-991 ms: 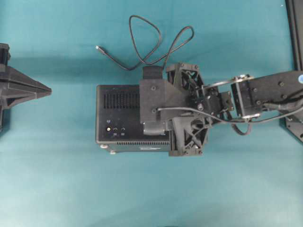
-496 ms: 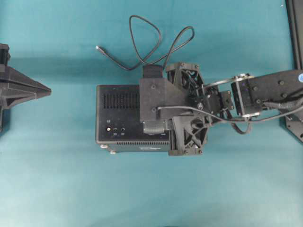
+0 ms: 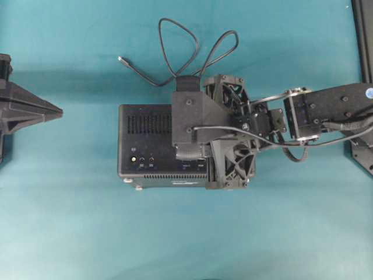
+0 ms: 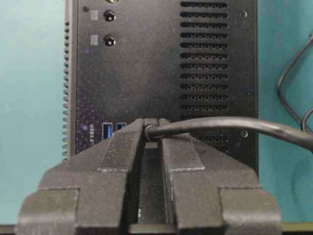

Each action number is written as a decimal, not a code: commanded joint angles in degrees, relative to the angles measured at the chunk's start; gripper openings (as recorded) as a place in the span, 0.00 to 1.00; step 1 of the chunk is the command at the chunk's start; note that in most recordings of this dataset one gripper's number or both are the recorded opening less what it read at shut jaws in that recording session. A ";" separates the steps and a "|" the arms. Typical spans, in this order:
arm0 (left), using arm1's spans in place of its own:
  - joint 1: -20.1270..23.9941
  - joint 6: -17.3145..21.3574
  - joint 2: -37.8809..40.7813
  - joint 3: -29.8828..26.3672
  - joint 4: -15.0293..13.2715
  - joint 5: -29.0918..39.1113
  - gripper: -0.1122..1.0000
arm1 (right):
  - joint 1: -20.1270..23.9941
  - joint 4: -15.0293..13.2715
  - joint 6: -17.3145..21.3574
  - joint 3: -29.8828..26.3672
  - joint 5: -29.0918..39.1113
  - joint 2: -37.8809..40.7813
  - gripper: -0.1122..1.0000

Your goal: Insert the USB into the PC box with both arms.

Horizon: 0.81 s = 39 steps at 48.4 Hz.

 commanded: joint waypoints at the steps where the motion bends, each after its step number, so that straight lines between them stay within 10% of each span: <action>1: -0.09 0.00 0.18 -0.70 0.09 -0.26 0.10 | 0.26 0.79 -0.70 -0.18 0.00 -0.44 0.21; 39: 0.00 0.00 0.18 -0.70 0.18 -0.35 0.10 | -1.41 1.49 -1.67 0.26 0.53 0.00 0.21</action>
